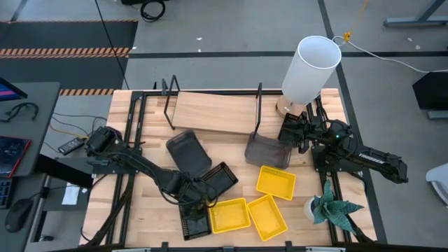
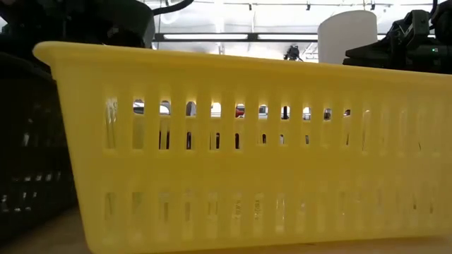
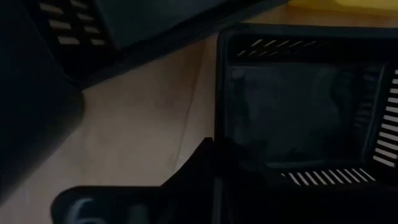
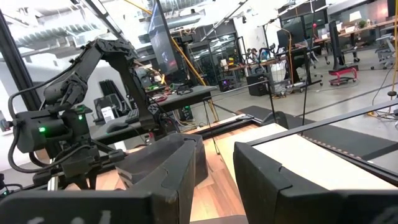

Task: Stack baskets on shelf by color
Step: Stack the bottom black basket on top of the middle black basket

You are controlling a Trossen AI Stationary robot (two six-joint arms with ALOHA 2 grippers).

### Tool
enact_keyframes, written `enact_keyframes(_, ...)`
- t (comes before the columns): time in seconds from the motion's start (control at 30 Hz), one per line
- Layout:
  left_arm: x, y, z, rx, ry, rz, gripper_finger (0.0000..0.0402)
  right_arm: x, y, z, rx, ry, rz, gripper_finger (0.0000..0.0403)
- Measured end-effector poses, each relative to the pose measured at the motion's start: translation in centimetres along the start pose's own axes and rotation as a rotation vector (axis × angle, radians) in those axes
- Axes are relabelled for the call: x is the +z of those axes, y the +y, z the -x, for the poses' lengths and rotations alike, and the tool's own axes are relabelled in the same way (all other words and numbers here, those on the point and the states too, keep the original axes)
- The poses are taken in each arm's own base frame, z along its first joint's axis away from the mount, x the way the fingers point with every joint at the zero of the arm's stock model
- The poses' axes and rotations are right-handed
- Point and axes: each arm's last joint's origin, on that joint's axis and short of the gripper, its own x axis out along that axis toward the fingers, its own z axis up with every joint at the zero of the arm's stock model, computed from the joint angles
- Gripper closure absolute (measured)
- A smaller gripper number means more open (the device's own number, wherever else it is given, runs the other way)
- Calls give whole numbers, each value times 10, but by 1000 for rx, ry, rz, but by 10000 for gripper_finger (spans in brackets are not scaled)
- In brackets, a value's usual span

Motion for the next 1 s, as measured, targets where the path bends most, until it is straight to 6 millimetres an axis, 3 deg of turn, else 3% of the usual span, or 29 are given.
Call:
enact_keyframes(0.3,3,-5,36,-43,45,-61,387,0,0,0,0,0,0,288)
enact_keyframes(0.6,24,0,86,0,40,-165,387,0,0,0,-1,1,0,288)
enact_keyframes(0.83,54,14,129,101,-137,-373,388,0,0,0,0,0,0,288)
enact_keyframes(1.0,73,30,149,290,-257,-547,388,0,0,0,0,0,0,288)
